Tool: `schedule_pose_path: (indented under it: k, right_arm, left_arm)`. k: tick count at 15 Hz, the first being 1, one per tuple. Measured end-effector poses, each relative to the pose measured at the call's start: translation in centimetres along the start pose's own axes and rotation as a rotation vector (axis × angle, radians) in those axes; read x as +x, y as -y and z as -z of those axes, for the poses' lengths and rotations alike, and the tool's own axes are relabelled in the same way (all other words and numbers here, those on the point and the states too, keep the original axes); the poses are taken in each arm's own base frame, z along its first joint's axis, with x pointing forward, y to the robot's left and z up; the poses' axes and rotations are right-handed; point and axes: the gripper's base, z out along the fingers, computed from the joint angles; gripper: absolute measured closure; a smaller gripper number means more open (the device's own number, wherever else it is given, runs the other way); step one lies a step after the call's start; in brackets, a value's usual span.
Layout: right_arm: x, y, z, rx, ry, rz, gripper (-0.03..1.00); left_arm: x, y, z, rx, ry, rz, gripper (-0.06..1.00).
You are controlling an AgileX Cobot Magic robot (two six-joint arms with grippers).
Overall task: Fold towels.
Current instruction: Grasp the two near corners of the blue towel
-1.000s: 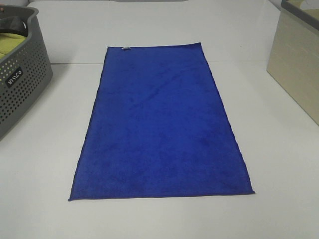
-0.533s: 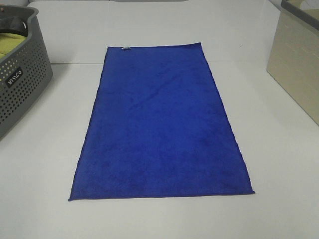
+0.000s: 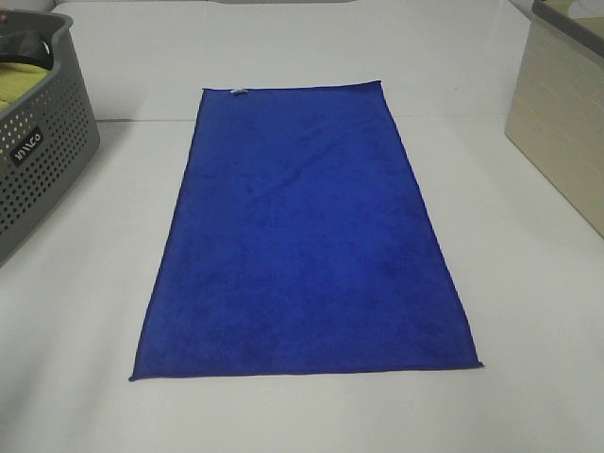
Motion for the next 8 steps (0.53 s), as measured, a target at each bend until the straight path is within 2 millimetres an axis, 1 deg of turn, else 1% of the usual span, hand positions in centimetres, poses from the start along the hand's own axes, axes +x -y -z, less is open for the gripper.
schedule_pose_path:
  k: [1,2,3,5,7,8]
  right_arm:
    - [-0.4,-0.1,-1.6,-0.016,-0.087,-0.04,0.32]
    - [-0.4,-0.1,-1.6,-0.016,-0.087,-0.04,0.32]
    - [-1.6,-0.3,-4.3,-0.037,-0.23,-0.102,0.32]
    - [-3.1,-0.4,-7.5,-0.045,-0.41,-0.142,0.32]
    - [-4.0,-0.3,-10.7,-0.051,-0.58,-0.146,0.31]
    - [-4.3,-0.3,-12.0,-0.058,-0.624,-0.134,0.31]
  left_arm:
    - [0.1,-0.3,-1.5,-0.024,-0.06,0.043,0.29]
    - [0.1,-0.3,-1.5,-0.024,-0.06,0.043,0.29]
    - [0.6,-1.4,-4.6,-0.082,-0.203,0.059,0.29]
    - [1.6,-2.1,-7.4,-0.101,-0.365,0.077,0.29]
    - [1.5,-2.1,-10.2,-0.068,-0.479,0.085,0.29]
    - [1.5,-2.0,-11.3,-0.047,-0.517,0.088,0.29]
